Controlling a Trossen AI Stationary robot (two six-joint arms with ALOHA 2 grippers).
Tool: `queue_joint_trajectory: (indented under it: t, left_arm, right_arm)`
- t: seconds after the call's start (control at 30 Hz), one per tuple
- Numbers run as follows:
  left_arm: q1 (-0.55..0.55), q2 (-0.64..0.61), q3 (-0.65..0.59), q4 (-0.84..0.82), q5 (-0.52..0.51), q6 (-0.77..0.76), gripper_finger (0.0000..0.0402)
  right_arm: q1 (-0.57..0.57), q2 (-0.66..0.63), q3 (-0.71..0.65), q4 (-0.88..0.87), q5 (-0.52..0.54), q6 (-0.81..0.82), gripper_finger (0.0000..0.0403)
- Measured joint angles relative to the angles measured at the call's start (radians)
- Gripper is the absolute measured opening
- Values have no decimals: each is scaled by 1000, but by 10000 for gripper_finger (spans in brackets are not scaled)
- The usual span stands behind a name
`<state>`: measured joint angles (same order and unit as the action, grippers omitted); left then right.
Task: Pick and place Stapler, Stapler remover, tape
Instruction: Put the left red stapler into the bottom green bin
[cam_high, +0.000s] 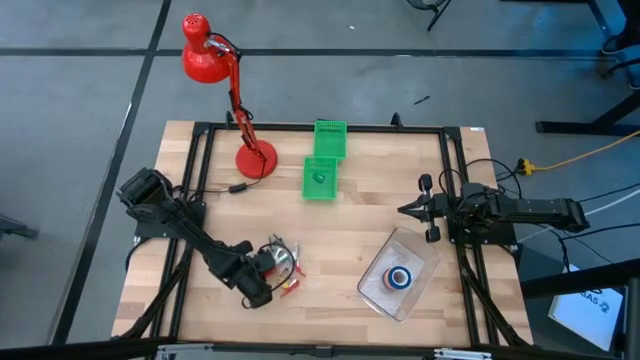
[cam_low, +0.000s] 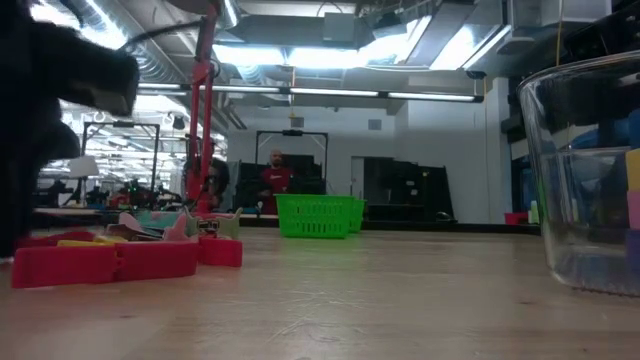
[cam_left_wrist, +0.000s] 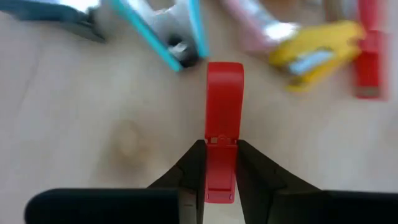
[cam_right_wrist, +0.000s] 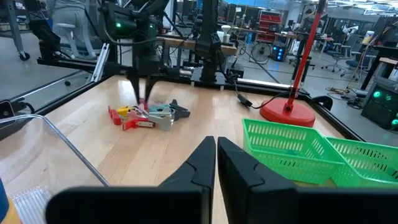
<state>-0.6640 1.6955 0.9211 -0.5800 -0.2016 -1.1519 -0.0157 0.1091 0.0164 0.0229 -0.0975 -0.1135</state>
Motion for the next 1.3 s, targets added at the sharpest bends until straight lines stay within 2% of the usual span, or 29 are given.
queue_joint_trajectory:
  t: [0.37,0.5,0.67,0.77,0.97,1.3]
  left_arm:
    - [-44,-103,17,88,-42,14,56]
    - [-48,-143,17,144,-116,14,56]
    - [-37,-179,17,215,-257,22,56]
    - [-6,-187,17,257,-288,50,56]
    - [88,-188,18,347,-263,123,56]
    - [290,-188,22,353,-131,255,56]
  right_arm:
    - [0,0,0,-2,0,0,21]
    - [0,0,0,-2,0,0,21]
    - [0,0,0,-3,0,0,21]
    - [0,0,0,-4,0,0,21]
    - [0,0,0,-5,0,0,21]
    - [0,0,0,-6,0,0,21]
